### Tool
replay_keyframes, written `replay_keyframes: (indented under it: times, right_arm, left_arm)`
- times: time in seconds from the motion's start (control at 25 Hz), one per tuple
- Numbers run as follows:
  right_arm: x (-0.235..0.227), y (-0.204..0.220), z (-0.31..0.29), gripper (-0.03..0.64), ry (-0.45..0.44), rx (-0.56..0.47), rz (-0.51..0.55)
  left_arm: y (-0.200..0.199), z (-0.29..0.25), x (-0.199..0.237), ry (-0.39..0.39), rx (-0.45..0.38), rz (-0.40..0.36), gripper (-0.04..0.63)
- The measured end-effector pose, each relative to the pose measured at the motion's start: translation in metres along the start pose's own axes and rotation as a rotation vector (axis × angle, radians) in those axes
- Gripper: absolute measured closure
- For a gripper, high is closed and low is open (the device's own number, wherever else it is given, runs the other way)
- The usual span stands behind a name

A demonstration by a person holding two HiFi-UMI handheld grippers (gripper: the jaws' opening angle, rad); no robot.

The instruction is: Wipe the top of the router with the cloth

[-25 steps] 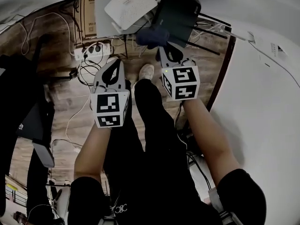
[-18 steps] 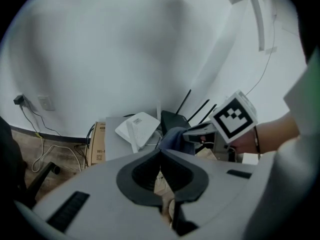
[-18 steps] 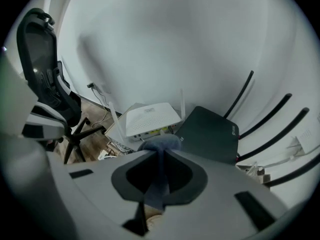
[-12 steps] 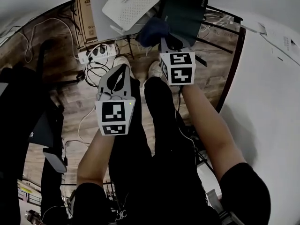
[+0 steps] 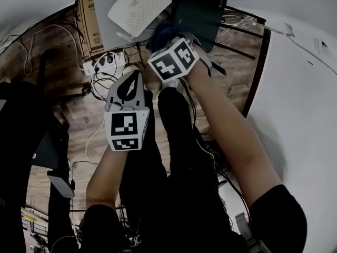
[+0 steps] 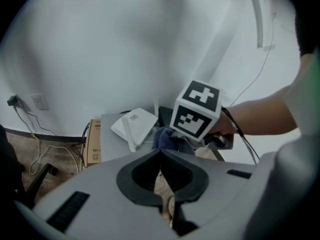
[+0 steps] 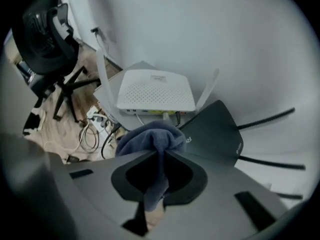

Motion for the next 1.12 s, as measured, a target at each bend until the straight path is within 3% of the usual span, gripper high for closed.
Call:
replay_keyframes:
  times: [0.12, 0.28, 0.48, 0.6, 0.72, 0.92, 1.12]
  right_arm:
    - [-0.011, -0.011, -0.004, 0.595, -0.122, 0.116, 0.061]
    - [-0.029, -0.012, -0.009, 0.595, -0.309, 0.172, 0.074]
    - [-0.044, -0.006, -0.015, 0.595, -0.435, 0.299, 0.302]
    - [-0.051, 0.004, -0.02, 0.595, -0.504, 0.427, 0.332]
    - [-0.058, 0.007, -0.023, 0.595, -0.507, 0.477, 0.339]
    - [-0.065, 0.016, -0.029, 0.595, -0.442, 0.599, 0.478]
    - [-0.071, 0.025, -0.035, 0.595, -0.41, 0.686, 0.535]
  left_arm:
    - [-0.004, 0.001, -0.002, 0.001, -0.011, 0.014, 0.592]
    - [-0.004, 0.003, -0.002, 0.004, -0.015, 0.017, 0.592]
    - [0.005, 0.006, 0.004, -0.016, -0.005, 0.037, 0.592]
    - [0.009, 0.007, 0.005, -0.018, 0.002, 0.051, 0.592]
    - [0.009, 0.006, 0.003, -0.009, 0.002, 0.051, 0.592]
    - [0.009, 0.003, 0.005, 0.001, -0.001, 0.049, 0.592]
    - [0.011, 0.001, 0.011, -0.01, 0.008, 0.053, 0.592]
Point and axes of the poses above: the fingertips, and each gripper's own axes: z backward along the fingers, x to its left, y out of its underside, the point moved 10 cm from there along z, backward along the fingers, and after that the axes turned 11 degrees about -x, right-handed, at the moved point
